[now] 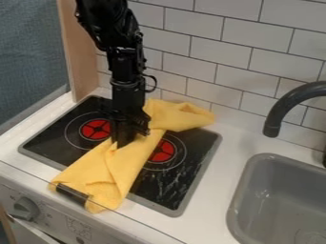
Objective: Folds the cloth from right to left
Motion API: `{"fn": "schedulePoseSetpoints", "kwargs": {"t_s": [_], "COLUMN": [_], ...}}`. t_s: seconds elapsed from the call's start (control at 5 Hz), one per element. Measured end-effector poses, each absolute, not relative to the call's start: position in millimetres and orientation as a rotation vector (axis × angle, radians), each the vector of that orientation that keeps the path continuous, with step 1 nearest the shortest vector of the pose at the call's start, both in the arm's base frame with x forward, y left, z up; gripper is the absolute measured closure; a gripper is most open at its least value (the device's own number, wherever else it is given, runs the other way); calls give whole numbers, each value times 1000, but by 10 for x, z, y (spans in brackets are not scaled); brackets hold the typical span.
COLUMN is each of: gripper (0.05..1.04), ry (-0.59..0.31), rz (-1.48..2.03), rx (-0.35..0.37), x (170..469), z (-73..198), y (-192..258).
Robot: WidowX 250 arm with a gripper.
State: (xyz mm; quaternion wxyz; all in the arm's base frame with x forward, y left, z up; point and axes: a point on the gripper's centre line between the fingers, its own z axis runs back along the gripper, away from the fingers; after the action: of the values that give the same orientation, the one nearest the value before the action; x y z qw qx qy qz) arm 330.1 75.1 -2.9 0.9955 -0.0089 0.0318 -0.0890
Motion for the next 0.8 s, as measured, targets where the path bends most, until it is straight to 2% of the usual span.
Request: {"fn": "schedulePoseSetpoints", "kwargs": {"t_s": [0.4, 0.6, 0.8], "gripper": [541, 322, 83], "ry": [61, 61, 47], "rz": [-204, -212, -207], "rx": [-31, -49, -40], "x": [3294, 3234, 3176], "z": [-8, 38, 216], "y": [734, 737, 783]}}
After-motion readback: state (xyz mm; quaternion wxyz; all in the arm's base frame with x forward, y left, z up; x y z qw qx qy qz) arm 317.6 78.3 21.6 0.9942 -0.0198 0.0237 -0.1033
